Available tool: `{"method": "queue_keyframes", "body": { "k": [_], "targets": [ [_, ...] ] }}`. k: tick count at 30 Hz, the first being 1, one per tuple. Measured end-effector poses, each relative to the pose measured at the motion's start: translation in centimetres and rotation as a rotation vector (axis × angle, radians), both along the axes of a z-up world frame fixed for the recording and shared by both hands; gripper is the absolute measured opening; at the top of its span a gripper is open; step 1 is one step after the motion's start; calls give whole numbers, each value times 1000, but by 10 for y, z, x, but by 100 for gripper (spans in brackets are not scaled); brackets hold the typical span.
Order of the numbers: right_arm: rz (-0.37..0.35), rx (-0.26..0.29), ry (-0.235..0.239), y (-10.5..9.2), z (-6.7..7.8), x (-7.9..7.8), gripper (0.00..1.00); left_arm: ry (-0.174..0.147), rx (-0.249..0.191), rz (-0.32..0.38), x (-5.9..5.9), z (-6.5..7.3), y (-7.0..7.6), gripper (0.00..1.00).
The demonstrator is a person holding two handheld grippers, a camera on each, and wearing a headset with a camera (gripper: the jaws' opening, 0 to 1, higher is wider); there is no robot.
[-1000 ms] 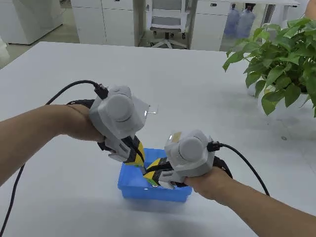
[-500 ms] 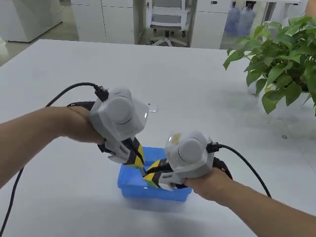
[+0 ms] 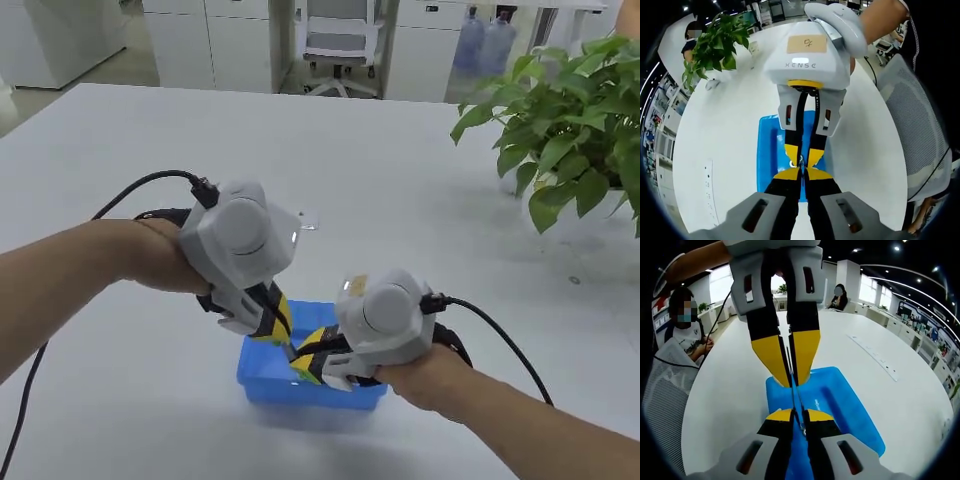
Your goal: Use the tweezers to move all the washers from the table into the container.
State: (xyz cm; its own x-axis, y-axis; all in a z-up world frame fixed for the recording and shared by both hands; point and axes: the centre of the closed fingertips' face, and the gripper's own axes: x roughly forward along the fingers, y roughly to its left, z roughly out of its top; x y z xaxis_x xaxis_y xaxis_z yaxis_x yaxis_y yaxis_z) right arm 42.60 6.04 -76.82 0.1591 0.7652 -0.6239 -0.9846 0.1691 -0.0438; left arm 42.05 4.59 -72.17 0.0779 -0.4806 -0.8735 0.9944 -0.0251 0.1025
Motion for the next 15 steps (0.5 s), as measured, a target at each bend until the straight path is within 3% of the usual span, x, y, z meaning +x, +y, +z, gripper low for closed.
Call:
{"method": "queue_keyframes", "body": {
  "k": [15],
  "targets": [
    [8,18,-15,0,10,-4,11,-2,6,-13,-4,9,-1,6]
  ]
}}
